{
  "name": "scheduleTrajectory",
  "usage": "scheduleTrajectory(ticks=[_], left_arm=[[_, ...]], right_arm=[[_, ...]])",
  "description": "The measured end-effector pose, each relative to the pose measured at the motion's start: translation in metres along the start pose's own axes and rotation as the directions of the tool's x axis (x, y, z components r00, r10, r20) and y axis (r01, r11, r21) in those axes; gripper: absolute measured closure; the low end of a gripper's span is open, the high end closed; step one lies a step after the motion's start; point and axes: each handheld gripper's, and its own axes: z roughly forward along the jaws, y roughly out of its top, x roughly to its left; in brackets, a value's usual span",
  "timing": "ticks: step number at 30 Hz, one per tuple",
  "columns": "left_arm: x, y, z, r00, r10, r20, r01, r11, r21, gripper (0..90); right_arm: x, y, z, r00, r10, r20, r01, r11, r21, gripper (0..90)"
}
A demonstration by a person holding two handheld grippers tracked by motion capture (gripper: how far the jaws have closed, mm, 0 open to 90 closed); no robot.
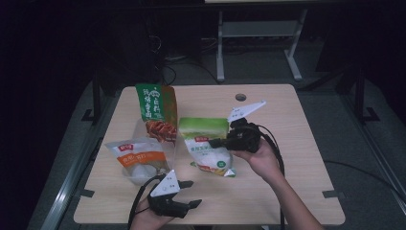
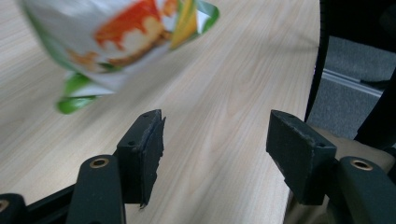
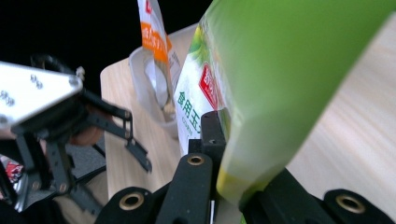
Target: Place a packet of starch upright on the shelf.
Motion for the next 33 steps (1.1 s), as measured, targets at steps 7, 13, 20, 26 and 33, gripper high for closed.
scheduleTrajectory(ticks=[7,13,20,26,33], left_arm=[[0.000,0.002,-0.004,0.9999,0.012,0.003,-0.012,0.9998,-0.019,33.8],[0.000,0.001,-0.003,0.9997,0.015,0.020,-0.014,0.9998,-0.011,33.6],[-0.006,-0.001,0.002,0.9989,0.008,0.047,-0.008,1.0000,-0.001,33.6],[-0.009,-0.001,0.002,0.9975,0.018,0.068,-0.018,0.9998,-0.002,33.6],[-0.012,0.000,0.002,0.9961,0.032,0.082,-0.032,0.9995,0.002,33.6]], right_arm=[[0.001,0.034,0.017,0.9989,-0.037,-0.029,0.037,0.999,-0.011,89.6],[0.005,0.062,0.032,0.9975,-0.046,-0.053,0.045,0.999,-0.015,89.6],[0.006,0.088,0.054,0.9952,-0.066,-0.071,0.064,0.997,-0.032,89.6],[0.006,0.102,0.075,0.9931,-0.091,-0.073,0.090,0.996,-0.021,89.6],[0.004,0.111,0.102,0.9926,-0.073,-0.097,0.071,0.997,-0.026,89.6]])
